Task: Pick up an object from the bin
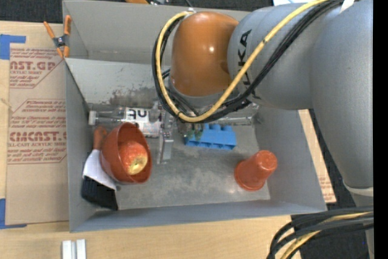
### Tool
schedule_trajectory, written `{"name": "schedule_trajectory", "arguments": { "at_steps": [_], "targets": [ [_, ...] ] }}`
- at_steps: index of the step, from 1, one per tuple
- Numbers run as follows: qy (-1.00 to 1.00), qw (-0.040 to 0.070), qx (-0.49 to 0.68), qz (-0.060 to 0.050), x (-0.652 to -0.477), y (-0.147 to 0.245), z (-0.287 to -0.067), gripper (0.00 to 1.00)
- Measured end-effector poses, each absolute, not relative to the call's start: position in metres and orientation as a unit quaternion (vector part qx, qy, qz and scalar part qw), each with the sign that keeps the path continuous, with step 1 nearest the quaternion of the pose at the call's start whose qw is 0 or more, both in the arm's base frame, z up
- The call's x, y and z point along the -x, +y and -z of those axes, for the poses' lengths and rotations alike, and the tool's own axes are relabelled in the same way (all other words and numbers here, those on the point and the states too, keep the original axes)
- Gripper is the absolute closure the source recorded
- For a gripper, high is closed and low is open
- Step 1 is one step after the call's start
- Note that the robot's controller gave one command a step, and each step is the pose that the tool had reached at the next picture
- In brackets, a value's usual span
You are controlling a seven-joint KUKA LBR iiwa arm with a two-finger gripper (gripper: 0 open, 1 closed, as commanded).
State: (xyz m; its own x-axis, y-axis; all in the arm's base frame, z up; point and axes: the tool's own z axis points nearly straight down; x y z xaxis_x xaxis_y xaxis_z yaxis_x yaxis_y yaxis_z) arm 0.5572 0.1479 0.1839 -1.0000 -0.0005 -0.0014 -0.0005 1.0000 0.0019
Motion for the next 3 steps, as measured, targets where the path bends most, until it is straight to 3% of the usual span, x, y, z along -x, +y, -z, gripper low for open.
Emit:
{"name": "schedule_trajectory", "arguments": {
  "at_steps": [2,3],
  "targets": [
    [1.0,0.002,-0.004,-0.002,-0.558,0.147,-0.177,0.0],
    [0.989,0.003,0.148,-0.001,-0.556,0.13,-0.231,0.0]
  ]
}}
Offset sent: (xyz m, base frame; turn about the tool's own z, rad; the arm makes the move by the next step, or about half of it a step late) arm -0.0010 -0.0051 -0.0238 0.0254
